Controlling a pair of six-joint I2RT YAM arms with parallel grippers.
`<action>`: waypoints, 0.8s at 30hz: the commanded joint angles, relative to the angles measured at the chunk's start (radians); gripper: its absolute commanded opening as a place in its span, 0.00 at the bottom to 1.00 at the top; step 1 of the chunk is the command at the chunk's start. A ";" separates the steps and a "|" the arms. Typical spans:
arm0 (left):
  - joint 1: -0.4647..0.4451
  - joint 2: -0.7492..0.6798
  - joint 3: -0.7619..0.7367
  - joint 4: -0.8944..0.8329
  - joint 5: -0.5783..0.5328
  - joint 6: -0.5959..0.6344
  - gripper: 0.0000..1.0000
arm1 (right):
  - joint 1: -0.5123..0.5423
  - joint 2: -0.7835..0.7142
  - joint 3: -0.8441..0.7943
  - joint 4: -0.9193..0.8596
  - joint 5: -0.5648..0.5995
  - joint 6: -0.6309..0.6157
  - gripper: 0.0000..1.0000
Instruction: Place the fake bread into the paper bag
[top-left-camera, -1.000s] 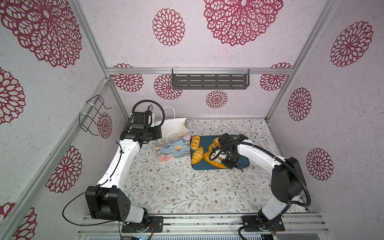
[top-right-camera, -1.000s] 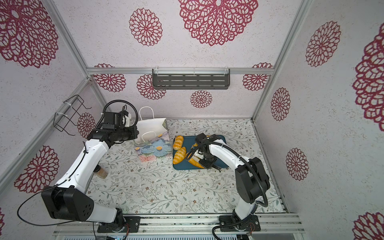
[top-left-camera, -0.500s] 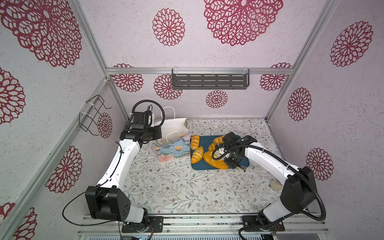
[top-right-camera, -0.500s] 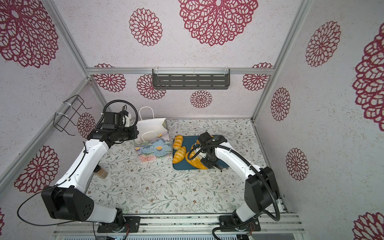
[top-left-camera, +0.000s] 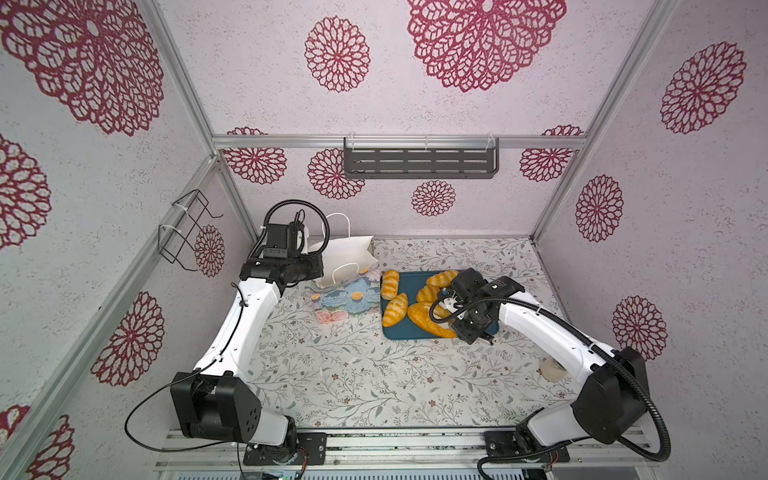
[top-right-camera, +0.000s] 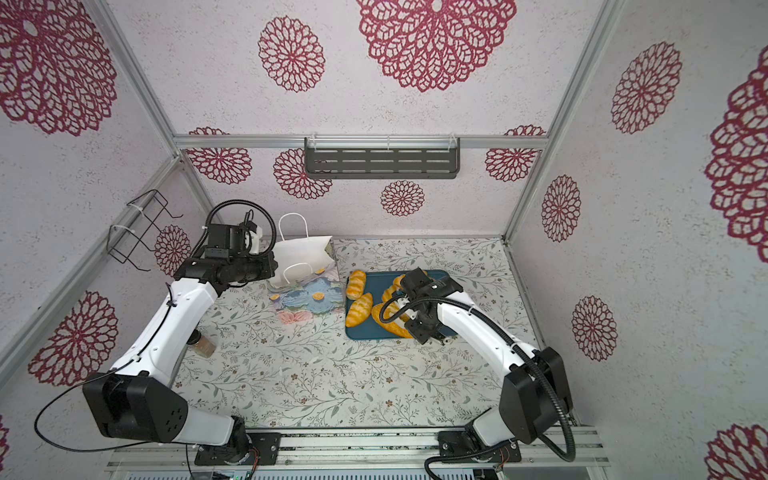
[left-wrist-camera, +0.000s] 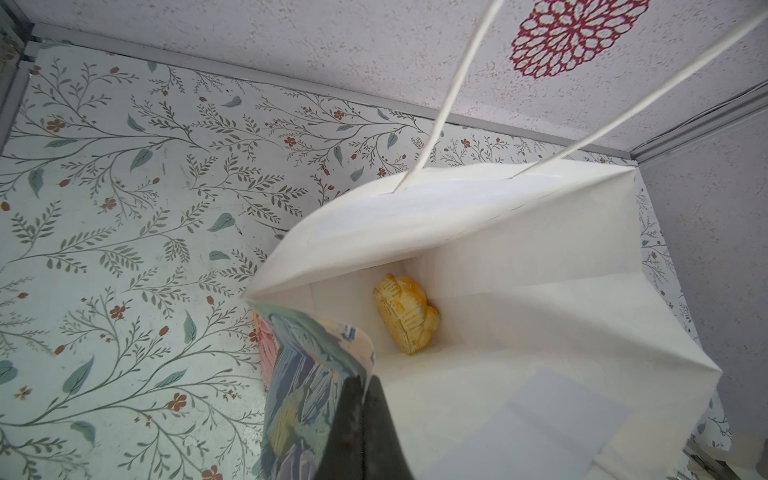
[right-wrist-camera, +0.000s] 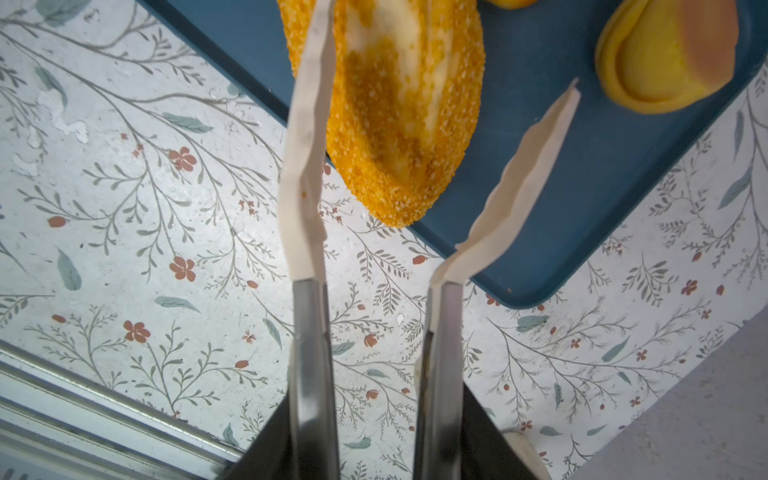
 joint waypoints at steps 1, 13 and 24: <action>-0.016 -0.018 -0.014 -0.008 0.012 0.005 0.00 | 0.006 -0.066 -0.023 0.015 -0.001 0.051 0.56; -0.019 -0.016 -0.016 -0.007 0.004 0.006 0.00 | 0.010 -0.099 -0.050 0.048 0.008 0.019 0.63; -0.022 -0.016 -0.015 -0.010 -0.002 0.008 0.00 | 0.010 -0.032 -0.018 0.030 -0.017 -0.059 0.64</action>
